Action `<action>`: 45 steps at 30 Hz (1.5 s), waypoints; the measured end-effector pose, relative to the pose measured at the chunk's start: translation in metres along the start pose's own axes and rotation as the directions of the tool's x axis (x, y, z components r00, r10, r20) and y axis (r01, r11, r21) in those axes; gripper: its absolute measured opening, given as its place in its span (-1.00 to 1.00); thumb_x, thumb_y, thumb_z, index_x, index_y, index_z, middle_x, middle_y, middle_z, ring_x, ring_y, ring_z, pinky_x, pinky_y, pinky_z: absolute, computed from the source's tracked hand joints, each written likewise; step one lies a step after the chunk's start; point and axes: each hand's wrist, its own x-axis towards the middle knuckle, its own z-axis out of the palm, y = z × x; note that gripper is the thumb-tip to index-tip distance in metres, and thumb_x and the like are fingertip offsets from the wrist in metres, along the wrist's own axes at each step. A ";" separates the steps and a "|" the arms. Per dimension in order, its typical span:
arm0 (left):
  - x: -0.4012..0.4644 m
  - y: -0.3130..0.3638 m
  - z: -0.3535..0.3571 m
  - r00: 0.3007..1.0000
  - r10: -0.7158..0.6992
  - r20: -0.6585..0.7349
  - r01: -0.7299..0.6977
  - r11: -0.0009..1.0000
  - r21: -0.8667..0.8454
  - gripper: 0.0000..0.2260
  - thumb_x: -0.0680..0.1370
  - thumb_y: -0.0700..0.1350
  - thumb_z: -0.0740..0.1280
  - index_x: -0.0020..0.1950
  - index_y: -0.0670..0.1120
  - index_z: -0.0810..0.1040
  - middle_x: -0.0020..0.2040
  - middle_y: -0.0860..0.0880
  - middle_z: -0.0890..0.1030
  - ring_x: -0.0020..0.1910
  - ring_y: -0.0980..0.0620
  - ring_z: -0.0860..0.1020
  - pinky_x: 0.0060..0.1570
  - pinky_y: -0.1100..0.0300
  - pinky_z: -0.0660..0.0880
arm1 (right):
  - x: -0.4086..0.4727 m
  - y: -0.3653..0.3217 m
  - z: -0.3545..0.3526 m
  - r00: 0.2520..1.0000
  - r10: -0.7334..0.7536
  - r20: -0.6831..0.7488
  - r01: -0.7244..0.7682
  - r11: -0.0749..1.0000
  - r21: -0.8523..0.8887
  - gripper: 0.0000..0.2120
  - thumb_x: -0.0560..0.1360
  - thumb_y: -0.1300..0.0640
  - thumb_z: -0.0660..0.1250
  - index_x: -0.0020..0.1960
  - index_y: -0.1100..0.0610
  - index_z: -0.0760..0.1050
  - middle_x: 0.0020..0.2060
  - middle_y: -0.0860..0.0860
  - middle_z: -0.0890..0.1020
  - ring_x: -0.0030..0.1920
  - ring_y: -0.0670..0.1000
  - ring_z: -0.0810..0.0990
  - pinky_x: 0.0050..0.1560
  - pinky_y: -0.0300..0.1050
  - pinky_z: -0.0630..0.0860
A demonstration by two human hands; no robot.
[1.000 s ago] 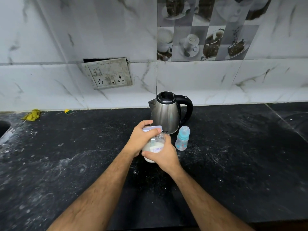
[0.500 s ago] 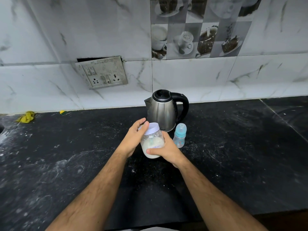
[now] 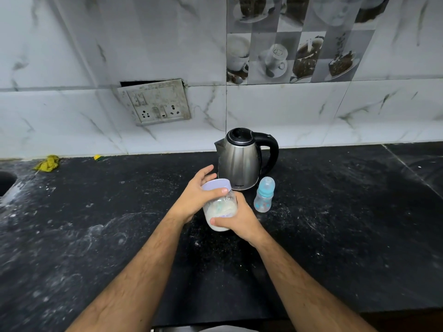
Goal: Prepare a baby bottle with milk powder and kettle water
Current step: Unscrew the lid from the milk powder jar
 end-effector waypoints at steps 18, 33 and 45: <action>-0.006 0.016 -0.002 0.995 0.081 -0.058 -0.058 0.945 0.321 -0.33 0.45 0.10 0.48 0.49 -0.03 0.34 0.42 0.00 0.45 0.39 0.10 0.42 0.41 0.06 0.38 | -0.002 -0.006 0.012 0.999 0.009 -0.042 -0.012 0.996 -0.087 -0.12 0.16 -0.01 0.63 0.37 -0.05 0.27 0.05 -0.26 0.50 0.04 -0.25 0.51 -0.13 -0.43 0.40; 0.004 0.019 -0.012 0.996 -0.040 -0.084 0.081 0.814 0.575 -0.27 0.30 0.18 0.58 0.39 0.00 0.44 0.10 0.01 0.60 0.09 0.03 0.58 0.17 0.10 0.50 | -0.001 0.001 0.014 0.992 0.011 -0.123 -0.042 0.968 -0.249 0.00 -0.02 -0.26 0.50 0.37 -0.10 0.27 0.17 -0.10 0.52 0.14 -0.05 0.52 0.03 -0.17 0.48; 0.004 -0.019 -0.050 0.880 -0.467 -0.091 0.355 0.772 -0.528 -0.58 0.56 0.30 0.16 0.21 0.03 0.48 0.03 -0.08 0.69 -0.04 -0.01 0.68 -0.19 0.14 0.53 | 0.005 0.001 0.009 0.974 -0.115 -0.196 0.075 0.977 -0.201 -0.40 0.04 0.00 0.57 0.05 -0.13 0.50 -0.08 -0.16 0.64 -0.05 -0.14 0.63 -0.09 -0.09 0.61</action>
